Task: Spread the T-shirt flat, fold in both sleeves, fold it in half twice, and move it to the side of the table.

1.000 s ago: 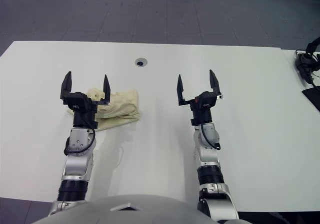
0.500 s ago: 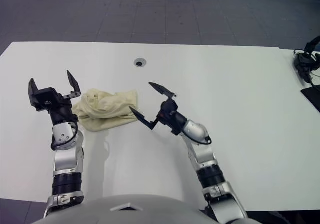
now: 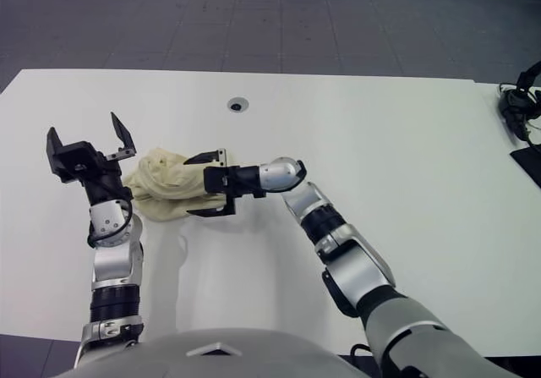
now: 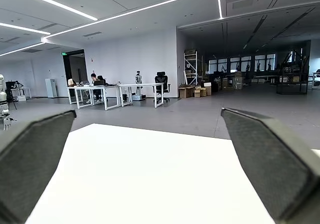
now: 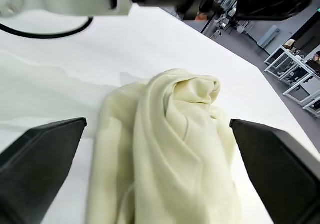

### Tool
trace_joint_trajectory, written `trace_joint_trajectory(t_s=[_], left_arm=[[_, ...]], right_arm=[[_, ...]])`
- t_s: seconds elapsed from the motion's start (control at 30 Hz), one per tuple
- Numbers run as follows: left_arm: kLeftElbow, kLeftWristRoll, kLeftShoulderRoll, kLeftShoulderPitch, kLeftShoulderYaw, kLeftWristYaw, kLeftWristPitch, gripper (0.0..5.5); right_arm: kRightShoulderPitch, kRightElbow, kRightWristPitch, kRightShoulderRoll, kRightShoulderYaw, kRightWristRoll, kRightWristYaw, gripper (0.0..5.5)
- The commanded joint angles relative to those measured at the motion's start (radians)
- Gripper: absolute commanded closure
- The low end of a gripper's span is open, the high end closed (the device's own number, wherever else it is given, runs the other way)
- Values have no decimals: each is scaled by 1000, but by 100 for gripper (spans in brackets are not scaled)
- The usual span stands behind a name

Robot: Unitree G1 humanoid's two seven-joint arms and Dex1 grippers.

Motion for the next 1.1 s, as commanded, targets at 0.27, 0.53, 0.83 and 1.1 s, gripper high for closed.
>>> trace_joint_trajectory(t_s=[0.27, 0.53, 0.83, 1.1], left_arm=[[-3, -3, -14, 1, -16, -3, 12, 10], [6, -5, -13, 4, -29, -13, 17, 10], [6, 0, -12, 13, -37, -21, 22, 10], [16, 2, -7, 10, -44, -21, 20, 10]], right_arm=[[-68, 145, -127, 37, 2, -118, -108, 209], [-69, 148, -123, 32, 1, -144, -111, 345], [-70, 128, -105, 40, -2, -158, -112, 488], [-62, 81, -112, 12, -20, -147, -115, 550]])
